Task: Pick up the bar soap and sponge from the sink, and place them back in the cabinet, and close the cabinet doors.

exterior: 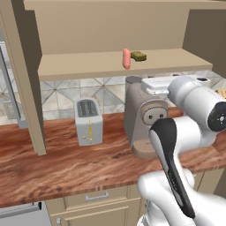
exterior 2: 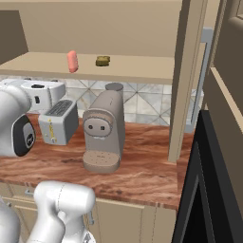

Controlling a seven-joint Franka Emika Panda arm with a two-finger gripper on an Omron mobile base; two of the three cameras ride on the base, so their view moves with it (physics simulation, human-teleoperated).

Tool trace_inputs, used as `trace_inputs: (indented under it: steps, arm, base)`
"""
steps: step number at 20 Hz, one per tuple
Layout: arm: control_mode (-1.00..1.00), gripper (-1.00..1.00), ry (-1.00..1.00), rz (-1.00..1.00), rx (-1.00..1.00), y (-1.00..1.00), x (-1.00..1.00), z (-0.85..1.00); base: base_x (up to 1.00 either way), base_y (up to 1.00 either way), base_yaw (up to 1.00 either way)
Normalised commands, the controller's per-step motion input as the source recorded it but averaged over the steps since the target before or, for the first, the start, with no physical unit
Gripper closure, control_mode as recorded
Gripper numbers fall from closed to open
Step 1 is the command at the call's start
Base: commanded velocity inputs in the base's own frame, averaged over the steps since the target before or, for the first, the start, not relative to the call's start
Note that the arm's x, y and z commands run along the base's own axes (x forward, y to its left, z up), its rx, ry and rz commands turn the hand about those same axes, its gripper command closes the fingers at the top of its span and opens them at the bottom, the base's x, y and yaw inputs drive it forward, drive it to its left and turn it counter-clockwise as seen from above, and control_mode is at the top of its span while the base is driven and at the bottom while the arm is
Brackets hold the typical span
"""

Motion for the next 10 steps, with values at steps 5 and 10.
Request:
trace_inputs:
  steps: [5, 10]
  arm:
    - [-1.00, -1.00, 0.00, 0.00, 0.00, 0.00, -0.30, 0.22]
    - [-1.00, -1.00, 0.00, 0.00, 0.00, -0.01, -0.34, 0.18]
  base:
    - [0.00, 0.00, 0.00]
    - [0.00, 0.00, 0.00]
